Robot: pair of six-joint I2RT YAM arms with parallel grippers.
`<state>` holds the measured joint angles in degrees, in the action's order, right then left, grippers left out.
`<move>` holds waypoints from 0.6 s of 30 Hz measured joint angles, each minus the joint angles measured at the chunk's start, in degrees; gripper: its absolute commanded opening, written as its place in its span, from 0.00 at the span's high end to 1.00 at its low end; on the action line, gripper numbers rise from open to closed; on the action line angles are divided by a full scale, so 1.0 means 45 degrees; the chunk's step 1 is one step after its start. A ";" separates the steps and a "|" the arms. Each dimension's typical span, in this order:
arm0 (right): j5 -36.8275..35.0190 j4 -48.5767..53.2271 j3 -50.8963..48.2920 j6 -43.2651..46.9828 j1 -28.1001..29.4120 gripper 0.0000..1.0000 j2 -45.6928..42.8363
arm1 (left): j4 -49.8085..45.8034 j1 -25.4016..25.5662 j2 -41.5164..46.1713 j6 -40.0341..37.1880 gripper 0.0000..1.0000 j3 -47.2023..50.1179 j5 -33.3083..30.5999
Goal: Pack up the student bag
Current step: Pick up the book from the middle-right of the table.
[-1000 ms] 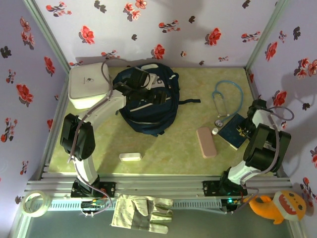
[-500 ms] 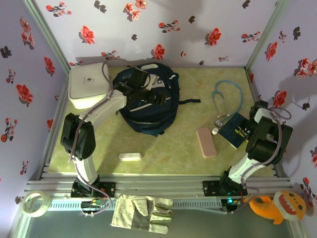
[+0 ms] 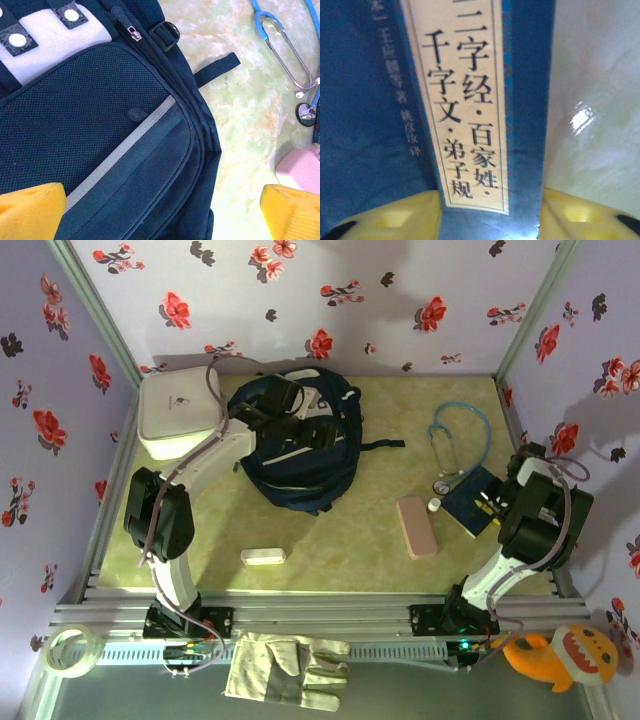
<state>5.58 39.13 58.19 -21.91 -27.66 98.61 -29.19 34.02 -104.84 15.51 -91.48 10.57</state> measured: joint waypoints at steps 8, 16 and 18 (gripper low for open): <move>-0.0233 0.0121 0.0078 0.0010 -0.0044 0.93 -0.0141 | -0.0015 0.0000 0.0000 -0.0131 0.00 -0.0019 0.0000; -0.0301 -0.0044 -0.0121 -0.0034 -0.0019 1.00 -0.0539 | -0.0019 -0.0015 0.0000 -0.0136 0.00 -0.0019 0.0000; -0.0126 -0.0170 -0.0214 -0.0034 0.0019 1.00 -0.0758 | -0.0015 -0.0015 0.0000 -0.0136 0.00 -0.0019 0.0000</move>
<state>5.02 38.37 57.23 -22.06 -27.57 95.20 -29.26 33.95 -104.84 14.90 -91.57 10.57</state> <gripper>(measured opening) 0.087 0.997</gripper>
